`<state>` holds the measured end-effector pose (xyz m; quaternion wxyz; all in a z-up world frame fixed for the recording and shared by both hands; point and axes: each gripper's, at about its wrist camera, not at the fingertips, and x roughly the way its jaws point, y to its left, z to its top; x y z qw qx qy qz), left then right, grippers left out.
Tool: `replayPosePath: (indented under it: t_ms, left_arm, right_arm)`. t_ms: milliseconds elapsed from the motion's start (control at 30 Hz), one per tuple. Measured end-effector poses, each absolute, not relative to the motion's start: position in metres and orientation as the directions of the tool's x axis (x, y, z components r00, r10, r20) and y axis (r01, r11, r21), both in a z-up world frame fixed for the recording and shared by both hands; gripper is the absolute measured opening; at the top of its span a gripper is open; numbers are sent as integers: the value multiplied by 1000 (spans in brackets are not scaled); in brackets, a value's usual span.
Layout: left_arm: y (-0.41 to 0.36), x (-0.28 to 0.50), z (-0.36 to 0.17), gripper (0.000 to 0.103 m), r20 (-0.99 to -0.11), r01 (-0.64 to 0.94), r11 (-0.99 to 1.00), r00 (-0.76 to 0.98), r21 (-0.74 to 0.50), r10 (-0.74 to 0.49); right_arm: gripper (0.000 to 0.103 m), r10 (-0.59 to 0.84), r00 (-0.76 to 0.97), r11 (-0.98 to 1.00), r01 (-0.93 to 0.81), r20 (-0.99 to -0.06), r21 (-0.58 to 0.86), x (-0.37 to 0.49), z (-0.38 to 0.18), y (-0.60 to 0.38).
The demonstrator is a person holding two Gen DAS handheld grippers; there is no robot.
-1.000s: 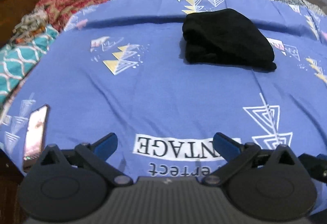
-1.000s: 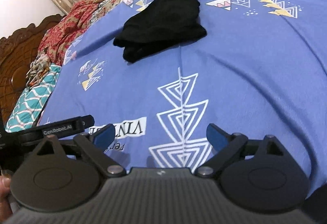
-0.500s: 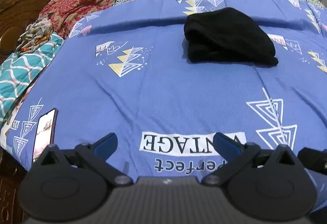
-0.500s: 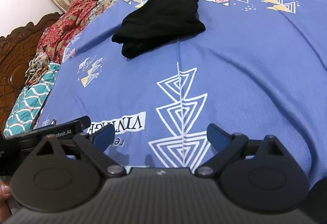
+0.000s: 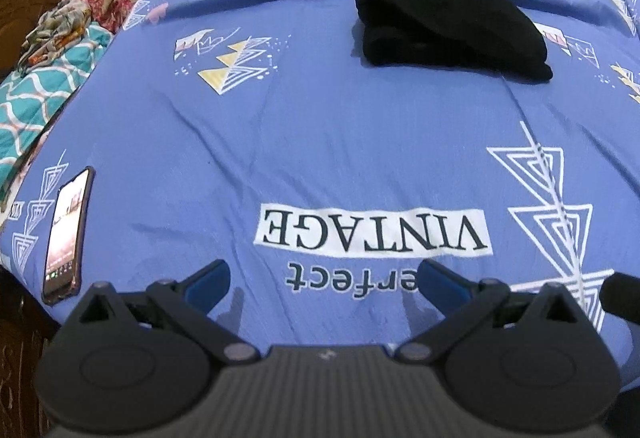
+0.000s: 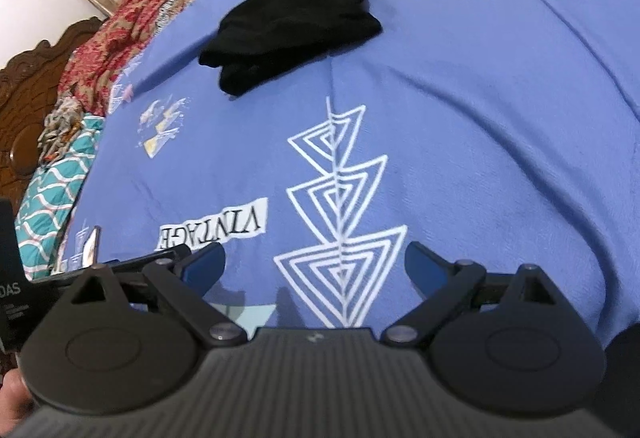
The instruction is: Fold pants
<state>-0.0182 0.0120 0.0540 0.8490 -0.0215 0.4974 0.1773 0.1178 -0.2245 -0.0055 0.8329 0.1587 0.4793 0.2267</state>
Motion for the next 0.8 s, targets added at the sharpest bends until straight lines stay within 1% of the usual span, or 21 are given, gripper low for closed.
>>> replayPosePath:
  t_ms: [433, 567, 700, 800]
  left_arm:
    - [18, -16, 54, 103, -858, -338, 934, 438, 119, 267]
    - [19, -16, 57, 103, -858, -323, 942, 455, 91, 238]
    - [15, -18, 68, 103, -835, -297, 953, 510, 56, 208]
    - [11, -21, 81, 103, -802, -290, 956, 559, 48, 210]
  right_arm:
    - [98, 529, 422, 848, -234, -736, 475, 123, -7, -226]
    - [98, 529, 418, 848, -234, -738, 476, 123, -8, -226]
    - [98, 528, 427, 848, -232, -734, 476, 123, -7, -226]
    - [98, 520, 446, 853, -230, -728, 468, 123, -5, -229]
